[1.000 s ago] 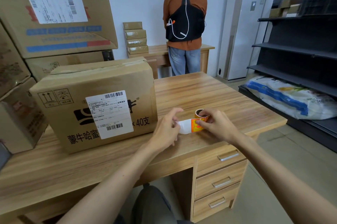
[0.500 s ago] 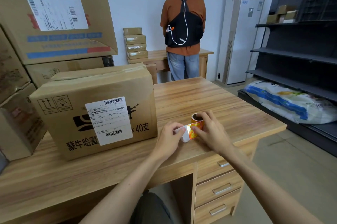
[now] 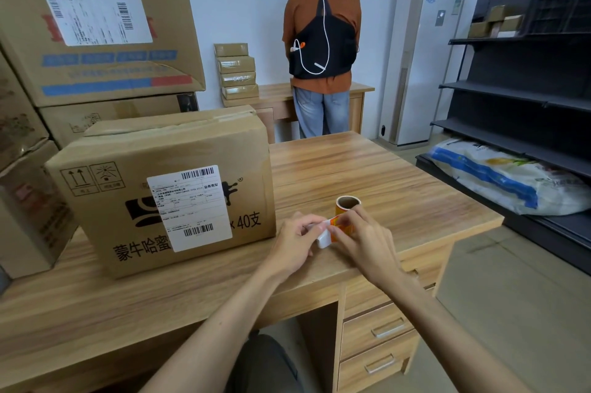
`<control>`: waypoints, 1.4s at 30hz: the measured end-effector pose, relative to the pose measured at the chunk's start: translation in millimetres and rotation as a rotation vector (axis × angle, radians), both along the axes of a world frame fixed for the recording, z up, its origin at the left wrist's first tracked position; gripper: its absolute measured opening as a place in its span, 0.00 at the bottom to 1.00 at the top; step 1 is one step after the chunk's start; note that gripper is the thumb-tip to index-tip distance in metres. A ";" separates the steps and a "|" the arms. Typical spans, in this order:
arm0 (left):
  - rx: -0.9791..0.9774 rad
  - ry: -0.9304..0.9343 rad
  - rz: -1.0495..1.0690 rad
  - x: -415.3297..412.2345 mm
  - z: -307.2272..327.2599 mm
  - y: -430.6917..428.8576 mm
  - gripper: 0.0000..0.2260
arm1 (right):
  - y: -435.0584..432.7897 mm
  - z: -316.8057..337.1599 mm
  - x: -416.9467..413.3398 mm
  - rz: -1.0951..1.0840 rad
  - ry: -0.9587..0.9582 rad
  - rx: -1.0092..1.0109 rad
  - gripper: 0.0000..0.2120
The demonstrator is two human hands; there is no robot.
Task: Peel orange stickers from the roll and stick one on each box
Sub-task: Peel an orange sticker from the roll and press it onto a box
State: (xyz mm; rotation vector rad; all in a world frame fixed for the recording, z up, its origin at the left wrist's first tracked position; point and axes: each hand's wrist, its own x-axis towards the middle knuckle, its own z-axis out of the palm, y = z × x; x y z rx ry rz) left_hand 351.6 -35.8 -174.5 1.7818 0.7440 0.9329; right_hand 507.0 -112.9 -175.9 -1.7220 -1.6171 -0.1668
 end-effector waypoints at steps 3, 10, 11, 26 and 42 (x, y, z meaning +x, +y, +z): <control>-0.002 -0.004 -0.021 -0.9 1.6 -1.7 0.19 | 0.7 -0.6 0.4 0.015 0.058 0.004 0.13; -0.013 -0.012 -0.013 0.8 -1.3 -0.7 0.18 | 0.1 -5.3 1.7 0.019 0.122 0.031 0.10; -0.014 -0.017 -0.011 0.6 -1.0 -1.0 0.19 | -0.5 -5.4 1.3 0.015 0.116 0.031 0.09; -0.042 -0.013 0.121 1.3 1.2 -4.6 0.07 | -12.9 3.7 10.7 0.016 0.470 0.034 0.07; -0.004 0.057 0.176 -2.7 11.6 -11.7 0.06 | -52.3 27.3 28.2 -0.089 0.586 0.192 0.08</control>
